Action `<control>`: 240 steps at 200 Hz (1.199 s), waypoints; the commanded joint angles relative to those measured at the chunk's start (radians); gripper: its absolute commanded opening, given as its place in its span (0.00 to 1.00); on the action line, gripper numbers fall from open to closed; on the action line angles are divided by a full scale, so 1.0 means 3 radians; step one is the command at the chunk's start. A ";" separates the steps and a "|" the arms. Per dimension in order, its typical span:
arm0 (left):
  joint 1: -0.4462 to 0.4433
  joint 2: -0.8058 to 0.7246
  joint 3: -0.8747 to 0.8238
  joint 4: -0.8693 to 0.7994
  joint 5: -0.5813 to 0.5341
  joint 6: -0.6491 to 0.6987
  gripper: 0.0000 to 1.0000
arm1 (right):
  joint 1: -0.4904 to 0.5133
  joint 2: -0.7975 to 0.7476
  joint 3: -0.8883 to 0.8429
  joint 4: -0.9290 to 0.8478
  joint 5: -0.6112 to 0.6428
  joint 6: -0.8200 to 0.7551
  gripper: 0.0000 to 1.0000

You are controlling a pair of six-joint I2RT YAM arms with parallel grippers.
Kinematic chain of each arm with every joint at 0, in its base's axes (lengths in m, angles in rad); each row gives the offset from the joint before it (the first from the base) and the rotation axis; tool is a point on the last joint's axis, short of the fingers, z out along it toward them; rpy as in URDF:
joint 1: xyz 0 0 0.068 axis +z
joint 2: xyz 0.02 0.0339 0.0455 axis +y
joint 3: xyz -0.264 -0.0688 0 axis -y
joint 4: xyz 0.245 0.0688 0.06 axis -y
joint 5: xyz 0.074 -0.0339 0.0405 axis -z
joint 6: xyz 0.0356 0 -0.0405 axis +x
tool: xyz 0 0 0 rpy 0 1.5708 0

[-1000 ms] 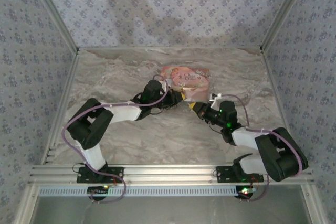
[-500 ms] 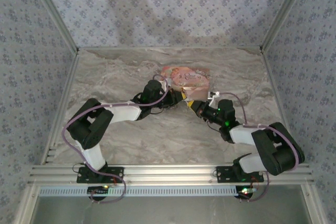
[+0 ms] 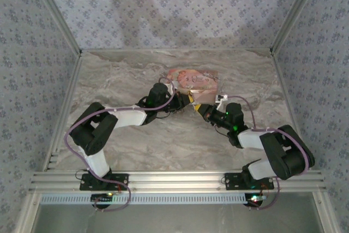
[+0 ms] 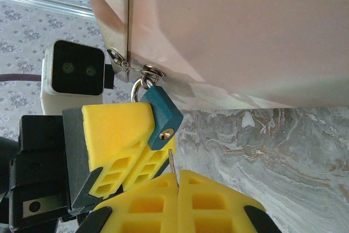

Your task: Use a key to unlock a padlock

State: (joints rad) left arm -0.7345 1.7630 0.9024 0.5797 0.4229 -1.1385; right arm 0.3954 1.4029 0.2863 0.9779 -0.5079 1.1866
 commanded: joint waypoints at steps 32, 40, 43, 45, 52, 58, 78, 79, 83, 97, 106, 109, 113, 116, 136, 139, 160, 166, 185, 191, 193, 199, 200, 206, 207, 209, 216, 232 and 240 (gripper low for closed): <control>0.0009 -0.0068 0.0013 0.0300 0.0152 -0.0070 0.10 | -0.0014 0.0028 0.0175 0.0099 0.0052 0.0023 0.00; 0.0005 -0.0063 0.0014 0.0303 0.0160 -0.0073 0.10 | -0.0011 0.0037 0.0186 0.0099 0.0057 0.0027 0.00; 0.0004 -0.0059 0.0014 0.0307 0.0160 -0.0071 0.10 | -0.0011 0.0043 0.0188 0.0100 0.0065 0.0032 0.00; 0.0004 -0.0058 0.0011 0.0314 0.0154 -0.0074 0.10 | -0.0011 0.0047 0.0190 0.0102 0.0070 0.0037 0.00; 0.0004 -0.0054 0.0004 0.0340 0.0157 -0.0088 0.10 | -0.0010 0.0061 0.0200 0.0105 0.0077 0.0038 0.00; 0.0004 -0.0053 0.0001 0.0348 0.0156 -0.0096 0.10 | -0.0014 0.0073 0.0212 0.0100 0.0076 0.0039 0.00; 0.0005 -0.0047 0.0009 0.0359 0.0163 -0.0104 0.10 | -0.0009 0.0128 0.0212 0.0160 0.0110 0.0082 0.00; 0.0004 -0.0047 0.0009 0.0359 0.0164 -0.0105 0.10 | -0.0009 0.0129 0.0209 0.0168 0.0111 0.0086 0.00; 0.0004 -0.0047 0.0008 0.0359 0.0164 -0.0100 0.10 | -0.0009 0.0145 0.0204 0.0207 0.0121 0.0097 0.00; 0.0003 -0.0042 0.0014 0.0358 0.0166 -0.0100 0.10 | -0.0012 0.0178 0.0201 0.0309 0.0123 0.0134 0.00; 0.0003 -0.0042 0.0013 0.0359 0.0175 -0.0105 0.10 | -0.0011 0.0183 0.0203 0.0355 0.0123 0.0154 0.00; 0.0007 -0.0042 0.0015 0.0359 0.0175 -0.0106 0.10 | -0.0012 0.0183 0.0202 0.0371 0.0123 0.0156 0.00; 0.0004 -0.0042 0.0014 0.0359 0.0174 -0.0105 0.10 | -0.0014 0.0181 0.0200 0.0389 0.0123 0.0158 0.00; 0.0004 -0.0042 0.0013 0.0359 0.0173 -0.0106 0.10 | -0.0012 0.0180 0.0198 0.0399 0.0123 0.0159 0.00; 0.0006 -0.0042 0.0014 0.0359 0.0175 -0.0106 0.09 | -0.0019 0.0157 0.0186 0.0435 0.0124 0.0166 0.00; 0.0005 -0.0042 0.0014 0.0359 0.0175 -0.0106 0.09 | -0.0018 0.0160 0.0182 0.0444 0.0123 0.0166 0.00; 0.0006 -0.0032 0.0019 0.0364 0.0177 -0.0114 0.09 | -0.0024 0.0142 0.0170 0.0488 0.0116 0.0187 0.00; 0.0007 -0.0032 0.0020 0.0366 0.0179 -0.0115 0.09 | -0.0024 0.0142 0.0168 0.0478 0.0118 0.0182 0.00; 0.0006 -0.0020 0.0027 0.0376 0.0188 -0.0131 0.09 | -0.0022 0.0154 0.0168 0.0504 0.0113 0.0166 0.00; 0.0007 -0.0017 0.0034 0.0379 0.0200 -0.0135 0.09 | -0.0024 0.0161 0.0161 0.0537 0.0113 0.0166 0.00; 0.0005 -0.0017 0.0032 0.0382 0.0201 -0.0134 0.09 | -0.0024 0.0160 0.0161 0.0541 0.0113 0.0169 0.00; 0.0008 -0.0017 0.0034 0.0378 0.0201 -0.0136 0.09 | -0.0024 0.0157 0.0169 0.0538 0.0114 0.0172 0.00; 0.0006 -0.0017 0.0034 0.0378 0.0198 -0.0134 0.09 | -0.0024 0.0159 0.0170 0.0536 0.0114 0.0171 0.00; 0.0008 -0.0017 0.0032 0.0384 0.0202 -0.0136 0.09 | -0.0024 0.0160 0.0178 0.0514 0.0113 0.0174 0.00; 0.0006 -0.0017 0.0033 0.0384 0.0204 -0.0134 0.09 | -0.0024 0.0161 0.0177 0.0506 0.0113 0.0172 0.00; 0.0004 -0.0013 0.0034 0.0384 0.0203 -0.0140 0.09 | -0.0024 0.0158 0.0180 0.0502 0.0113 0.0171 0.00; 0.0000 -0.0013 0.0040 0.0392 0.0208 -0.0146 0.09 | -0.0024 0.0168 0.0180 0.0500 0.0118 0.0161 0.00; -0.0001 -0.0002 0.0034 0.0446 0.0237 -0.0181 0.09 | -0.0034 0.0197 0.0181 0.0533 0.0139 0.0160 0.00; -0.0001 0.0003 0.0025 0.0492 0.0252 -0.0208 0.08 | -0.0044 0.0221 0.0187 0.0544 0.0139 0.0176 0.00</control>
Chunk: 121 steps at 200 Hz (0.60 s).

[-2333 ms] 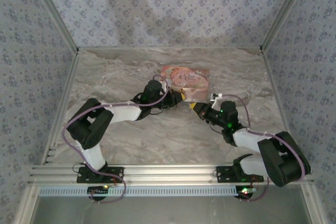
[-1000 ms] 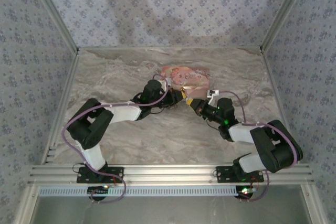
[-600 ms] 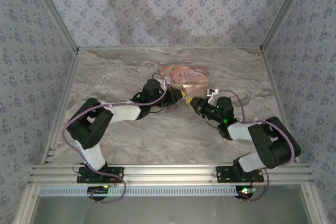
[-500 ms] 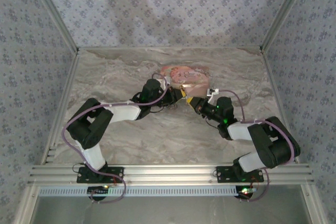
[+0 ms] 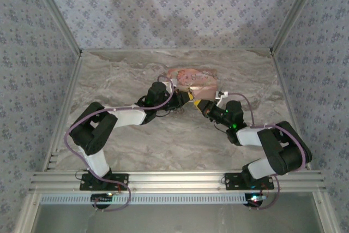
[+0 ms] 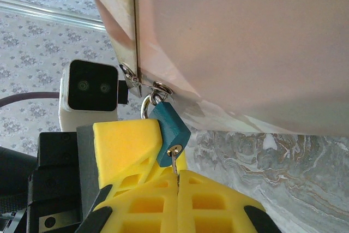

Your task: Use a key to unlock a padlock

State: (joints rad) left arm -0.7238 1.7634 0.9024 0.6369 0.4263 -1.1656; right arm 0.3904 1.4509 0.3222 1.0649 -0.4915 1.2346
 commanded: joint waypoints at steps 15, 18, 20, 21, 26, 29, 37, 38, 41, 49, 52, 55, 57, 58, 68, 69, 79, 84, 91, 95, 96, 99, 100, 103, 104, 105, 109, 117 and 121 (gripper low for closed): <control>-0.0044 0.0000 0.0019 0.0351 0.0265 -0.0141 0.07 | -0.0034 0.0119 0.0091 0.0314 0.0075 0.0044 0.00; -0.0046 -0.0002 0.0019 0.0356 0.0276 -0.0139 0.07 | -0.0035 0.0131 0.0095 0.0320 0.0074 0.0046 0.00; -0.0045 -0.0003 0.0019 0.0361 0.0276 -0.0141 0.07 | -0.0035 0.0142 0.0100 0.0318 0.0074 0.0049 0.00; -0.0046 -0.0003 0.0019 0.0361 0.0277 -0.0143 0.07 | -0.0034 0.0145 0.0099 0.0317 0.0074 0.0051 0.00; -0.0047 -0.0005 0.0019 0.0375 0.0284 -0.0149 0.07 | -0.0038 0.0165 0.0104 0.0315 0.0079 0.0056 0.00; -0.0046 -0.0003 0.0017 0.0388 0.0284 -0.0152 0.07 | -0.0038 0.0176 0.0107 0.0320 0.0079 0.0057 0.00; -0.0046 -0.0001 0.0014 0.0420 0.0296 -0.0172 0.06 | -0.0043 0.0223 0.0121 0.0347 0.0082 0.0061 0.00; -0.0044 0.0001 0.0014 0.0422 0.0299 -0.0173 0.06 | -0.0043 0.0227 0.0122 0.0349 0.0080 0.0064 0.00; -0.0046 0.0002 0.0018 0.0430 0.0302 -0.0178 0.06 | -0.0046 0.0241 0.0131 0.0351 0.0079 0.0064 0.00; -0.0050 0.0007 0.0018 0.0451 0.0314 -0.0195 0.06 | -0.0051 0.0286 0.0152 0.0364 0.0070 0.0072 0.00; -0.0050 0.0007 0.0019 0.0454 0.0322 -0.0196 0.06 | -0.0057 0.0298 0.0155 0.0370 0.0069 0.0075 0.00; -0.0052 0.0007 0.0018 0.0454 0.0324 -0.0204 0.06 | -0.0059 0.0313 0.0159 0.0380 0.0069 0.0080 0.00; -0.0052 0.0005 0.0019 0.0457 0.0327 -0.0204 0.06 | -0.0063 0.0323 0.0158 0.0395 0.0069 0.0084 0.00; -0.0049 0.0006 0.0016 0.0455 0.0327 -0.0199 0.06 | -0.0063 0.0328 0.0161 0.0399 0.0071 0.0086 0.00; -0.0057 0.0002 0.0014 0.0454 0.0333 -0.0196 0.06 | -0.0074 0.0377 0.0165 0.0462 0.0065 0.0116 0.00; -0.0054 0.0002 0.0011 0.0454 0.0333 -0.0196 0.06 | -0.0077 0.0378 0.0164 0.0462 0.0064 0.0120 0.00; -0.0054 -0.0005 -0.0001 0.0464 0.0333 -0.0203 0.06 | -0.0089 0.0412 0.0172 0.0506 0.0059 0.0151 0.00; -0.0054 -0.0003 -0.0006 0.0469 0.0330 -0.0205 0.06 | -0.0098 0.0432 0.0172 0.0524 0.0058 0.0167 0.00; -0.0057 -0.0003 -0.0016 0.0480 0.0336 -0.0206 0.06 | -0.0102 0.0457 0.0173 0.0561 0.0055 0.0191 0.00; -0.0058 -0.0003 -0.0017 0.0480 0.0338 -0.0205 0.06 | -0.0107 0.0469 0.0176 0.0591 0.0049 0.0206 0.00; -0.0058 -0.0003 -0.0017 0.0480 0.0338 -0.0208 0.06 | -0.0109 0.0473 0.0178 0.0594 0.0046 0.0211 0.00; -0.0058 -0.0003 -0.0017 0.0484 0.0338 -0.0214 0.06 | -0.0110 0.0480 0.0175 0.0606 0.0040 0.0219 0.00; -0.0058 -0.0003 -0.0017 0.0485 0.0338 -0.0212 0.06 | -0.0110 0.0483 0.0179 0.0612 0.0039 0.0222 0.00; -0.0054 -0.0003 -0.0017 0.0485 0.0342 -0.0211 0.06 | -0.0114 0.0490 0.0185 0.0621 0.0031 0.0232 0.00; -0.0058 -0.0003 -0.0017 0.0487 0.0340 -0.0211 0.06 | -0.0115 0.0491 0.0187 0.0622 0.0029 0.0234 0.00; -0.0058 -0.0003 -0.0017 0.0489 0.0342 -0.0210 0.06 | -0.0115 0.0491 0.0185 0.0620 0.0029 0.0235 0.00; -0.0056 -0.0004 -0.0014 0.0490 0.0347 -0.0209 0.06 | -0.0115 0.0492 0.0192 0.0621 0.0024 0.0248 0.00; -0.0062 -0.0003 -0.0008 0.0490 0.0353 -0.0212 0.06 | -0.0122 0.0498 0.0190 0.0618 0.0023 0.0282 0.00; -0.0062 -0.0001 -0.0006 0.0494 0.0351 -0.0211 0.06 | -0.0133 0.0501 0.0191 0.0636 0.0023 0.0304 0.00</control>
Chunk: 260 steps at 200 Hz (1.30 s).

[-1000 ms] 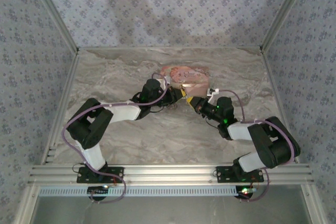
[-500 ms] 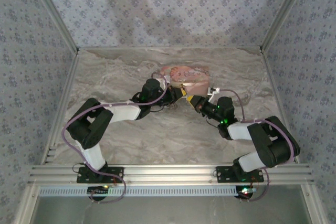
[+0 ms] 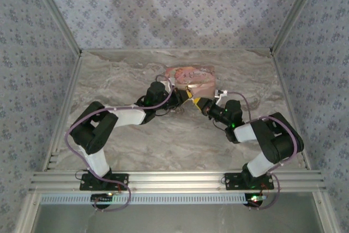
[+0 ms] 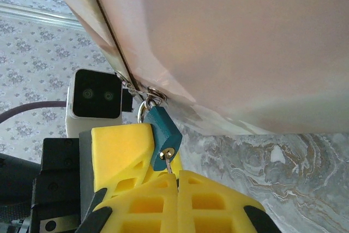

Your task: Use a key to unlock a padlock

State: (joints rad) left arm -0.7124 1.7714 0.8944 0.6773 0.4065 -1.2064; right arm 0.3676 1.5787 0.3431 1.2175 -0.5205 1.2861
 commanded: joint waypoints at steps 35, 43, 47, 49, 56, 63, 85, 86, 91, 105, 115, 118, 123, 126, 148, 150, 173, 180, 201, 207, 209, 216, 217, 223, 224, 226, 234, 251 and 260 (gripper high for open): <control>-0.0100 -0.0017 0.0030 0.0365 0.0432 -0.0069 0.06 | -0.0085 0.0142 0.0210 0.0191 0.0017 0.0479 0.00; -0.0100 -0.0015 0.0030 0.0379 0.0430 -0.0074 0.06 | -0.0079 0.0136 0.0240 0.0186 -0.0008 0.0507 0.00; -0.0100 -0.0009 0.0030 0.0389 0.0430 -0.0080 0.06 | -0.0074 0.0128 0.0247 0.0156 -0.0004 0.0503 0.00; -0.0100 -0.0010 0.0030 0.0394 0.0430 -0.0086 0.06 | -0.0068 0.0121 0.0251 0.0136 -0.0001 0.0497 0.00; -0.0100 -0.0008 0.0036 0.0396 0.0428 -0.0085 0.06 | -0.0064 0.0095 0.0265 0.0059 0.0010 0.0468 0.00; -0.0100 -0.0007 0.0040 0.0401 0.0434 -0.0088 0.06 | -0.0058 0.0082 0.0275 0.0000 0.0012 0.0425 0.00; -0.0112 0.0000 0.0041 0.0433 0.0433 -0.0100 0.05 | -0.0034 0.0084 0.0313 -0.0079 0.0007 0.0364 0.00; -0.0114 0.0000 0.0041 0.0435 0.0434 -0.0100 0.05 | -0.0034 0.0085 0.0313 -0.0079 0.0009 0.0362 0.00; -0.0115 0.0001 0.0041 0.0451 0.0438 -0.0109 0.05 | -0.0027 0.0088 0.0316 -0.0090 0.0014 0.0345 0.00; -0.0120 0.0011 0.0053 0.0470 0.0449 -0.0124 0.05 | -0.0018 0.0103 0.0323 -0.0136 0.0036 0.0297 0.00; -0.0126 0.0017 0.0062 0.0478 0.0459 -0.0132 0.05 | -0.0014 0.0124 0.0324 -0.0086 0.0038 0.0258 0.00; -0.0126 0.0017 0.0059 0.0482 0.0460 -0.0131 0.05 | -0.0019 0.0129 0.0319 -0.0071 0.0046 0.0246 0.00; -0.0126 0.0017 0.0060 0.0487 0.0458 -0.0135 0.05 | -0.0022 0.0135 0.0314 -0.0065 0.0060 0.0218 0.00; -0.0123 0.0017 0.0060 0.0488 0.0457 -0.0136 0.04 | -0.0022 0.0141 0.0314 -0.0062 0.0063 0.0200 0.00; -0.0129 0.0016 0.0074 0.0506 0.0473 -0.0148 0.04 | -0.0031 0.0171 0.0328 -0.0044 0.0075 0.0075 0.00; -0.0130 0.0016 0.0076 0.0508 0.0472 -0.0152 0.04 | -0.0033 0.0179 0.0331 -0.0034 0.0070 0.0077 0.00; -0.0133 0.0009 0.0074 0.0514 0.0496 -0.0156 0.04 | -0.0074 0.0294 0.0367 0.0129 -0.0016 0.0182 0.00; -0.0135 0.0006 0.0071 0.0521 0.0496 -0.0151 0.04 | -0.0085 0.0345 0.0370 0.0220 -0.0029 0.0264 0.00; -0.0136 0.0011 0.0071 0.0549 0.0501 -0.0166 0.04 | -0.0119 0.0572 0.0402 0.0575 -0.0067 0.0628 0.00; -0.0136 0.0016 0.0074 0.0562 0.0500 -0.0177 0.04 | -0.0121 0.0612 0.0427 0.0582 -0.0092 0.0705 0.00; -0.0136 0.0017 0.0076 0.0568 0.0501 -0.0177 0.04 | -0.0119 0.0619 0.0434 0.0580 -0.0094 0.0722 0.00; -0.0134 0.0025 0.0085 0.0576 0.0508 -0.0182 0.04 | -0.0111 0.0633 0.0450 0.0583 -0.0103 0.0753 0.00; -0.0133 0.0024 0.0086 0.0576 0.0511 -0.0182 0.04 | -0.0111 0.0633 0.0453 0.0581 -0.0104 0.0756 0.00; -0.0134 0.0032 0.0096 0.0577 0.0511 -0.0182 0.04 | -0.0104 0.0624 0.0470 0.0584 -0.0123 0.0760 0.00; -0.0135 0.0032 0.0097 0.0579 0.0509 -0.0182 0.04 | -0.0099 0.0624 0.0474 0.0584 -0.0125 0.0760 0.00; -0.0136 0.0032 0.0097 0.0580 0.0514 -0.0182 0.04 | -0.0099 0.0617 0.0479 0.0581 -0.0126 0.0762 0.00; -0.0132 0.0037 0.0102 0.0580 0.0514 -0.0182 0.04 | -0.0091 0.0609 0.0487 0.0579 -0.0131 0.0808 0.00; -0.0136 0.0047 0.0101 0.0604 0.0517 -0.0187 0.04 | -0.0091 0.0636 0.0517 0.0579 -0.0150 0.0990 0.00; -0.0134 0.0057 0.0102 0.0620 0.0521 -0.0197 0.04 | -0.0093 0.0655 0.0533 0.0579 -0.0171 0.1060 0.00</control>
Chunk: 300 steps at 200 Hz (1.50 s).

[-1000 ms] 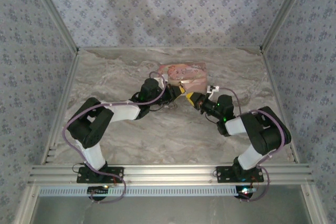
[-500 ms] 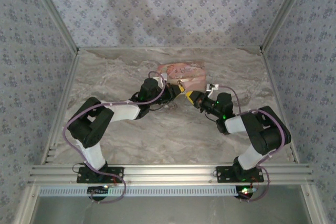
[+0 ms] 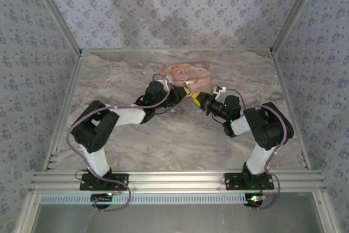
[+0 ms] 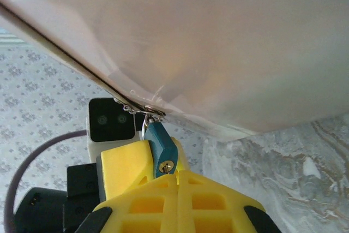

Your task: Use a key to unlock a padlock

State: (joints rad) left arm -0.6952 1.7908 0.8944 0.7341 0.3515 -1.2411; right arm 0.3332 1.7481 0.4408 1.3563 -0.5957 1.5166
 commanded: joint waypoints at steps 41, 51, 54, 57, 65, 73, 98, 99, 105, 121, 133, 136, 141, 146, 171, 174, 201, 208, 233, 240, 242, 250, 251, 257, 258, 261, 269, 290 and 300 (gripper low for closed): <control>-0.0195 0.0016 0.0115 0.0483 0.0704 -0.0108 0.04 | 0.0102 0.0160 0.0229 0.0122 0.0120 0.0318 0.00; -0.0195 0.0017 0.0117 0.0497 0.0710 -0.0116 0.04 | 0.0119 0.0152 0.0251 0.0119 0.0115 0.0264 0.00; -0.0195 0.0022 0.0121 0.0502 0.0710 -0.0114 0.04 | 0.0121 0.0148 0.0254 0.0115 0.0121 0.0254 0.00; -0.0195 0.0023 0.0122 0.0500 0.0714 -0.0121 0.04 | 0.0122 0.0143 0.0254 0.0113 0.0131 0.0249 0.00; -0.0196 0.0023 0.0127 0.0493 0.0715 -0.0113 0.04 | 0.0122 0.0138 0.0266 0.0117 0.0140 0.0243 0.00; -0.0199 0.0024 0.0132 0.0493 0.0720 -0.0108 0.03 | 0.0122 0.0134 0.0293 0.0115 0.0140 0.0215 0.00; -0.0227 0.0043 0.0162 0.0472 0.0763 -0.0096 0.02 | 0.0127 0.0107 0.0332 -0.0068 0.0213 0.0088 0.00; -0.0228 0.0043 0.0163 0.0469 0.0764 -0.0094 0.02 | 0.0127 0.0108 0.0334 -0.0080 0.0212 0.0083 0.00; -0.0241 0.0044 0.0168 0.0457 0.0778 -0.0088 0.02 | 0.0135 0.0109 0.0352 -0.0120 0.0221 0.0055 0.00; -0.0284 0.0063 0.0189 0.0455 0.0826 -0.0061 0.00 | 0.0191 0.0117 0.0412 -0.0203 0.0241 -0.0034 0.00; -0.0322 0.0088 0.0204 0.0444 0.0859 -0.0061 0.00 | 0.0235 0.0084 0.0464 -0.0355 0.0227 -0.0122 0.00; -0.0331 0.0097 0.0209 0.0447 0.0869 -0.0061 0.00 | 0.0244 0.0072 0.0468 -0.0383 0.0231 -0.0149 0.00; -0.0351 0.0109 0.0214 0.0452 0.0882 -0.0074 0.00 | 0.0259 0.0045 0.0469 -0.0432 0.0237 -0.0188 0.00; -0.0359 0.0114 0.0206 0.0457 0.0888 -0.0081 0.00 | 0.0262 0.0022 0.0469 -0.0471 0.0232 -0.0218 0.00; -0.0328 0.0053 0.0033 0.0427 0.0732 -0.0036 0.00 | 0.0210 -0.0060 0.0336 -0.0543 0.0181 -0.0269 0.09; -0.0316 0.0037 0.0008 0.0417 0.0711 -0.0018 0.00 | 0.0198 -0.0070 0.0301 -0.0543 0.0174 -0.0282 0.10; -0.0212 -0.0102 -0.0149 0.0136 0.0506 0.0167 0.00 | 0.0080 -0.0235 -0.0011 -0.0689 0.0068 -0.0409 0.18; -0.0193 -0.0113 -0.0168 0.0120 0.0478 0.0189 0.00 | 0.0059 -0.0296 -0.0080 -0.0757 0.0037 -0.0470 0.20; -0.0154 -0.0110 -0.0179 0.0059 0.0402 0.0207 0.00 | 0.0024 -0.0585 -0.0288 -0.1106 -0.0023 -0.0688 0.26; -0.0152 -0.0105 -0.0179 0.0068 0.0383 0.0205 0.00 | 0.0018 -0.0680 -0.0343 -0.1199 -0.0029 -0.0737 0.28; -0.0152 -0.0103 -0.0179 0.0068 0.0379 0.0204 0.00 | 0.0015 -0.0706 -0.0361 -0.1218 -0.0029 -0.0749 0.29; -0.0151 -0.0099 -0.0177 0.0069 0.0360 0.0200 0.00 | 0.0010 -0.0817 -0.0419 -0.1301 -0.0029 -0.0792 0.32; -0.0152 -0.0099 -0.0175 0.0071 0.0359 0.0200 0.00 | 0.0010 -0.0829 -0.0422 -0.1313 -0.0029 -0.0796 0.32; -0.0152 -0.0100 -0.0179 0.0082 0.0345 0.0201 0.00 | 0.0012 -0.0920 -0.0458 -0.1393 -0.0024 -0.0831 0.33; -0.0150 -0.0100 -0.0177 0.0083 0.0346 0.0201 0.00 | 0.0011 -0.0935 -0.0468 -0.1408 -0.0021 -0.0837 0.33; -0.0149 -0.0099 -0.0177 0.0081 0.0347 0.0200 0.00 | 0.0014 -0.0977 -0.0482 -0.1453 -0.0017 -0.0857 0.33; -0.0152 -0.0099 -0.0179 0.0090 0.0332 0.0195 0.00 | 0.0024 -0.1117 -0.0513 -0.1604 0.0007 -0.0915 0.34; -0.0152 -0.0095 -0.0174 0.0119 0.0344 0.0176 0.00 | 0.0084 -0.1470 -0.0524 -0.2170 0.0150 -0.1110 0.38; -0.0154 -0.0096 -0.0164 0.0111 0.0355 0.0170 0.00 | 0.0119 -0.1614 -0.0521 -0.2391 0.0243 -0.1207 0.39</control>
State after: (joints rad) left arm -0.7410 1.8137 0.8288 0.6998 0.4232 -1.1934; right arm 0.3473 1.3571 0.2901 0.8516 -0.5781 1.2602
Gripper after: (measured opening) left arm 0.078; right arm 0.383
